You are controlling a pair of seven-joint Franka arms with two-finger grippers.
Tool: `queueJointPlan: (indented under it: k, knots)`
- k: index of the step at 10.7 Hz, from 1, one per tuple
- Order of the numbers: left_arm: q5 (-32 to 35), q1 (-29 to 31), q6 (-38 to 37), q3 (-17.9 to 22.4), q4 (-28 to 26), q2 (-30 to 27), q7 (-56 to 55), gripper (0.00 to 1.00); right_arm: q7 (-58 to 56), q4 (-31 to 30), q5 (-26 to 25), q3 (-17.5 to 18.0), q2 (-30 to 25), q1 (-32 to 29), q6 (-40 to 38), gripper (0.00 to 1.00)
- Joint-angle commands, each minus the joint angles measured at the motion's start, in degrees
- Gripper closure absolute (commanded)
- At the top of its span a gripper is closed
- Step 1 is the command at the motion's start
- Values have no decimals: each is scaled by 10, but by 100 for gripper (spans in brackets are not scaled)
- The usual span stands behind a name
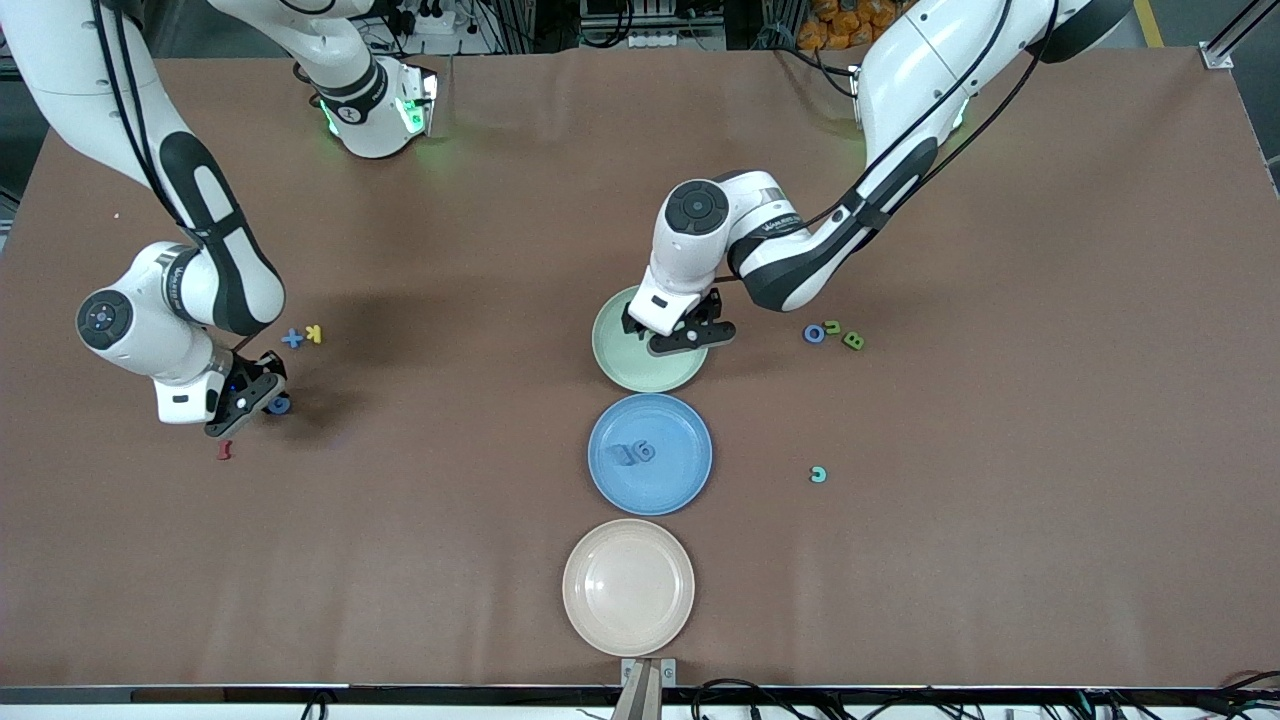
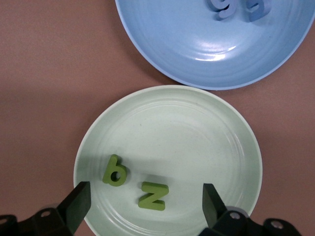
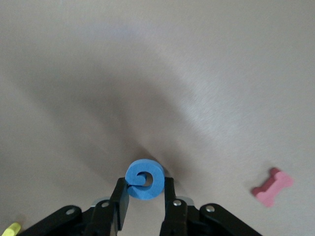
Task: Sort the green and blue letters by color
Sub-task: 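Close the right gripper on the blue c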
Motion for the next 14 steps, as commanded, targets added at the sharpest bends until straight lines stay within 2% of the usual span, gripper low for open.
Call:
queueJointPlan:
  k: [1,5,8,14]
  knots:
    - [5,1,-2,-1,8,4,-4,0,-15,38,5,7,-5,0,-6,100]
    - [11,13,-3,-1,8,2,1,0,54,79,10,8,-6,63,-5,100]
    - [11,20,-3,-1,14,2,13,0,229,97,9,7,-6,166,-5,100]
    - [13,59,-3,-1,9,2,50,0,502,157,8,7,30,321,-7,100]
